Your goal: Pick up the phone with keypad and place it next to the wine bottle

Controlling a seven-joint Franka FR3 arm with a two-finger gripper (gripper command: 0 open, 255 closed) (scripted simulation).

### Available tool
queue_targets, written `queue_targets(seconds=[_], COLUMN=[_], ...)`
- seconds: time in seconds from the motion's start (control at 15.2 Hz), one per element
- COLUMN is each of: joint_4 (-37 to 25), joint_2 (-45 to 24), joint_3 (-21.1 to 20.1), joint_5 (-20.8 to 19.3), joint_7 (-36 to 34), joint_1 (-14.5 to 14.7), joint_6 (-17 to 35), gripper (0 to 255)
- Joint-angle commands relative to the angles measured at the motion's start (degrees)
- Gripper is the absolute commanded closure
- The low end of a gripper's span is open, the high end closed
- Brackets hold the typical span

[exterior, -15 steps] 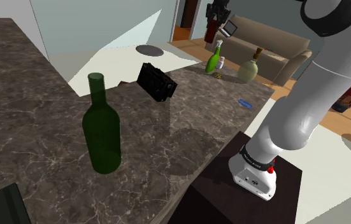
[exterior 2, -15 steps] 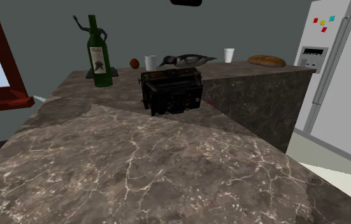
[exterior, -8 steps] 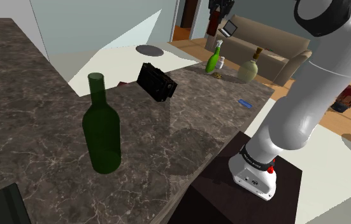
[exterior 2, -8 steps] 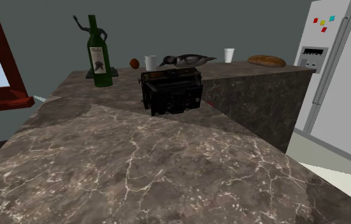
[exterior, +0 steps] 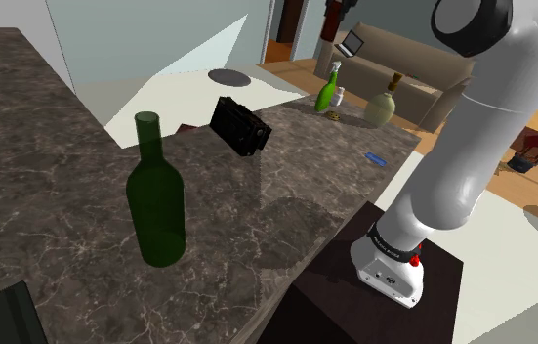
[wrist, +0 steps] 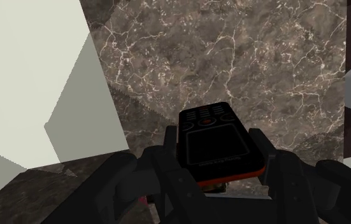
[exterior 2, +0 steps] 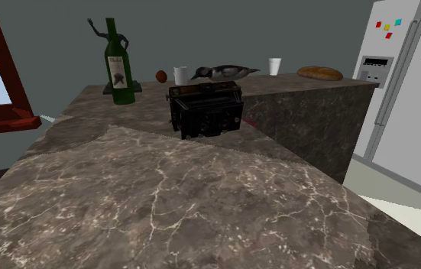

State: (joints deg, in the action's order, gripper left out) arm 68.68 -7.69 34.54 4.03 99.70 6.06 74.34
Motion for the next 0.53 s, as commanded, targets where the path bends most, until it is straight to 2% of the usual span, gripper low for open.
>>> queue_targets(seconds=[0.0,0.33,0.4,0.46], joint_4=[-3.57,-14.68,-14.98,-10.91], joint_2=[-1.53,-6.71,-6.85,-3.7], joint_3=[0.32,1.04,1.02,0.49], joint_5=[0.99,4.56,4.65,2.53], joint_7=[0.63,2.11,2.14,0.34], joint_1=[-0.82,-4.12,-4.25,-1.61], joint_6=[-2.32,-9.02,-9.19,-7.81], gripper=[255,255,255,255])
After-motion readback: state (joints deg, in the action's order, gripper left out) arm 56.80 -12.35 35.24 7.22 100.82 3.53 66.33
